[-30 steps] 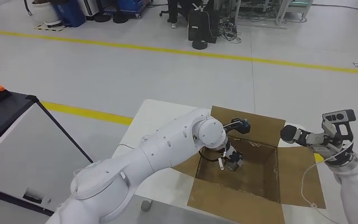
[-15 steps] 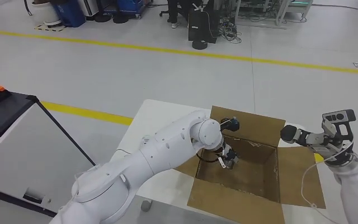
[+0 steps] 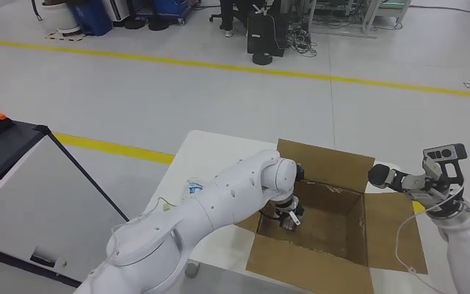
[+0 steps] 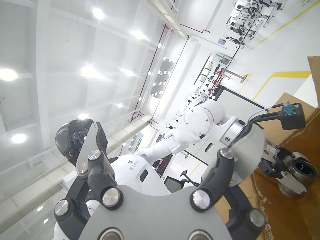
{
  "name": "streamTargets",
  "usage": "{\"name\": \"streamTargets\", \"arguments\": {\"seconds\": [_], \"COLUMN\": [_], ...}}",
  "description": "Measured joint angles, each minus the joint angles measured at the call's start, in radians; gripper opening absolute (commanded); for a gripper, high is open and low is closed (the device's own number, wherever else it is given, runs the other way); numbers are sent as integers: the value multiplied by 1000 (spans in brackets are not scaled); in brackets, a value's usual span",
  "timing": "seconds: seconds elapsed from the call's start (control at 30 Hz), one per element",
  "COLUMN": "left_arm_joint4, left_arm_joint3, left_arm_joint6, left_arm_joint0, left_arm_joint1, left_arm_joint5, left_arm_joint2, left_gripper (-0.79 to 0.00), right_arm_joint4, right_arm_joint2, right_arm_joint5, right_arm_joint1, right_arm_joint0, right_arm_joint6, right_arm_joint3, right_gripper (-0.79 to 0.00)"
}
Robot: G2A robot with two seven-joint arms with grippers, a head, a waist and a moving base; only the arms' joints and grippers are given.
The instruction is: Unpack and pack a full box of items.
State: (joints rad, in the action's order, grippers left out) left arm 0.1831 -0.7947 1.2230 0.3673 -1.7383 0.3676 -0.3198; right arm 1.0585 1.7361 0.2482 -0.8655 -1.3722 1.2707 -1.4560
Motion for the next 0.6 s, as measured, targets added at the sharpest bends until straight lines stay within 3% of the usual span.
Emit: {"name": "streamTargets", "arguments": {"seconds": [0.2,0.3,0.43,0.5,0.53,0.6], "left_arm_joint4": [-12,-11,-4,6,9,11], "left_arm_joint3": [75,122,186,214,225,246], "left_arm_joint6": [-1,3,14,15,15,15], "left_arm_joint0": [-13,-20,-24,-27,-29,-33], "left_arm_joint1": [-46,-67,-92,-106,-111,-124], "left_arm_joint5": [4,3,-4,-8,-10,-14], "left_arm_joint2": [8,13,23,30,31,32], "left_gripper": [-782,-650,-646,-600,-533,-175], "right_arm_joint4": [0,0,0,0,0,0], "right_arm_joint2": [0,0,0,0,0,0], "right_arm_joint5": [0,0,0,0,0,0], "right_arm_joint1": [0,0,0,0,0,0], "right_arm_joint0": [0,0,0,0,0,0], "right_arm_joint6": [0,0,0,0,0,0], "right_arm_joint3": [0,0,0,0,0,0], "right_gripper": [0,0,0,0,0,0]}}
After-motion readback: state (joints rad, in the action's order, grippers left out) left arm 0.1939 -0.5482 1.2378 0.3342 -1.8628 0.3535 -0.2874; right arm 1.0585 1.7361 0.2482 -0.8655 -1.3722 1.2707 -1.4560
